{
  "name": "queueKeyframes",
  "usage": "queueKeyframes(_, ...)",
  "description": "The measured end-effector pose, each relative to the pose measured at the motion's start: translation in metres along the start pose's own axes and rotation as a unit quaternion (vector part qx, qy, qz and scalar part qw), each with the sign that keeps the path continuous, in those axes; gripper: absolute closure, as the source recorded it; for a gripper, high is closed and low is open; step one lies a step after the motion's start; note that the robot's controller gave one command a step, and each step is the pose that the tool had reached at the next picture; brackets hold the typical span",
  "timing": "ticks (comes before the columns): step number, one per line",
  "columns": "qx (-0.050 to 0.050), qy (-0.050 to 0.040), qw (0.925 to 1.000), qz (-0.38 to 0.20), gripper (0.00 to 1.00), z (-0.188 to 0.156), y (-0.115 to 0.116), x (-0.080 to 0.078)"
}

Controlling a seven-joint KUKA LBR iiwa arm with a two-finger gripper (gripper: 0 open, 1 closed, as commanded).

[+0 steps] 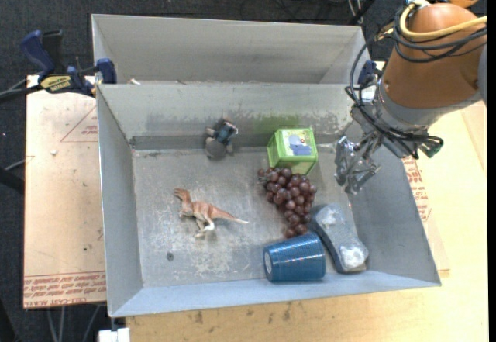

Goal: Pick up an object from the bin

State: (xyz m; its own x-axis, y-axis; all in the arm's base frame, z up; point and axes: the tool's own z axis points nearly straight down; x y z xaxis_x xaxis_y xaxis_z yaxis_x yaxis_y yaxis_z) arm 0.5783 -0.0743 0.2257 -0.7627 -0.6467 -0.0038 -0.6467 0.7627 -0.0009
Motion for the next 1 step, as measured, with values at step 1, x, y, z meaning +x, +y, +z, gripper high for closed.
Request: queueKeyframes(1, -0.003, 0.0019, 0.9986, -0.053, 0.00, 0.0832, -0.0017, -0.0217)
